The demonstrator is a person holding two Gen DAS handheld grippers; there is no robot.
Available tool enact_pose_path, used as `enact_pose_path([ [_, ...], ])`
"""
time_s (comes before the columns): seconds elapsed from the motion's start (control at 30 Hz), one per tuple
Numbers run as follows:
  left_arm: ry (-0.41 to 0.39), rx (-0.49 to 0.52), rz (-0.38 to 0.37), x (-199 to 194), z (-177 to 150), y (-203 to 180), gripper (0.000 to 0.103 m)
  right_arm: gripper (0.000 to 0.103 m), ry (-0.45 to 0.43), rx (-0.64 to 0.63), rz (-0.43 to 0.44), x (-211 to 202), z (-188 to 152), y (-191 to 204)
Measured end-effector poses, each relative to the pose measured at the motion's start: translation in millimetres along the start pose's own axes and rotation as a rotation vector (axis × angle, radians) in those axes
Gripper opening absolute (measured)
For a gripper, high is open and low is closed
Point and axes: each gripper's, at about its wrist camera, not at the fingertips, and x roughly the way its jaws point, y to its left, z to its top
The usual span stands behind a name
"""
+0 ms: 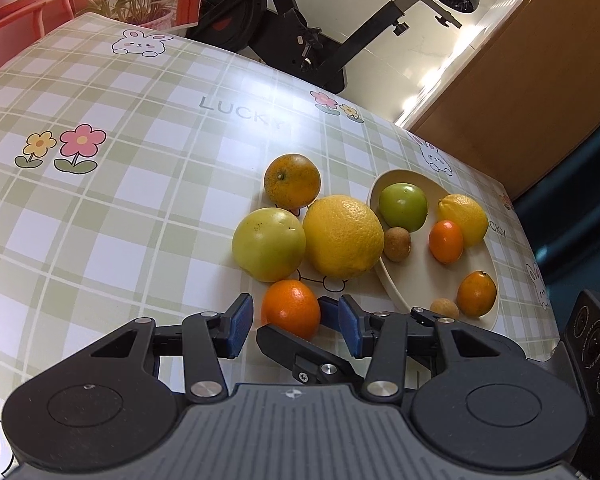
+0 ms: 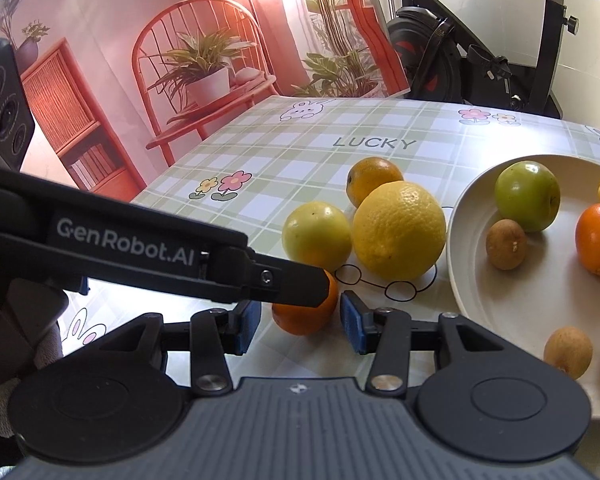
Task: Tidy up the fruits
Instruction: 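Lower the left tool onto the small orange and close its fingers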
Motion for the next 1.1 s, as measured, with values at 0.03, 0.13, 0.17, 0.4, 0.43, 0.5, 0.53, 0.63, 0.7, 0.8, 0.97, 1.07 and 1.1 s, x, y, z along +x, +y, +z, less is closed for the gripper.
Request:
enact_pose_path([
  [0.03, 0.003, -0.002, -0.002, 2.1, -0.3, 0.8, 0.048, 0.047, -0.001, 0.004, -0.001, -0.2, -1.0, -0.8],
  [0.13, 0.005, -0.009, -0.004, 6.3, -2.0, 2.9, 0.048, 0.047, -0.002, 0.013, 0.000, 0.4, -2.8, -2.5],
  [0.17, 0.004, -0.013, -0.009, 7.0, -2.7, 3.3, 0.048, 0.047, -0.003, 0.016, 0.002, 0.4, -3.3, -2.7],
  [0.4, -0.009, -0.037, -0.013, 8.6, -7.0, 6.5, 0.037, 0.046, -0.012, 0.025, 0.009, 0.7, -3.6, -4.9],
  [0.43, -0.011, -0.038, -0.014, 8.4, -7.3, 7.0, 0.037, 0.045, -0.013, 0.025, 0.010, 0.5, -4.0, -5.4],
  [0.5, -0.013, -0.036, -0.013, 8.4, -8.1, 7.1, 0.037, 0.045, -0.016, 0.030, 0.016, -0.9, -5.1, -7.0],
  [0.53, -0.015, -0.032, -0.010, 8.3, -8.4, 6.4, 0.037, 0.045, -0.018, 0.031, 0.019, -1.4, -5.8, -7.6],
  [0.63, -0.018, -0.024, -0.002, 8.0, -8.4, 4.1, 0.037, 0.044, -0.019, 0.031, 0.021, -2.0, -7.0, -8.1],
  [0.7, -0.019, -0.022, 0.007, 8.0, -8.2, 2.2, 0.037, 0.044, -0.021, 0.030, 0.020, -2.3, -7.3, -8.8],
  [0.8, -0.021, -0.009, 0.024, 7.3, -9.2, -2.2, 0.037, 0.044, -0.022, 0.035, 0.024, -2.7, -7.6, -10.4],
  [0.97, -0.024, 0.030, 0.029, 5.5, -15.9, -10.0, 0.037, 0.040, -0.020, 0.011, 0.012, -7.2, -9.1, -5.0],
  [1.07, -0.020, 0.068, 0.034, 5.5, -21.4, -17.0, 0.037, 0.040, -0.025, 0.002, 0.009, -12.6, -14.7, -3.6],
  [1.1, -0.017, 0.084, 0.035, 5.5, -22.9, -20.1, 0.037, 0.040, -0.024, 0.001, 0.008, -14.3, -16.5, -3.9],
])
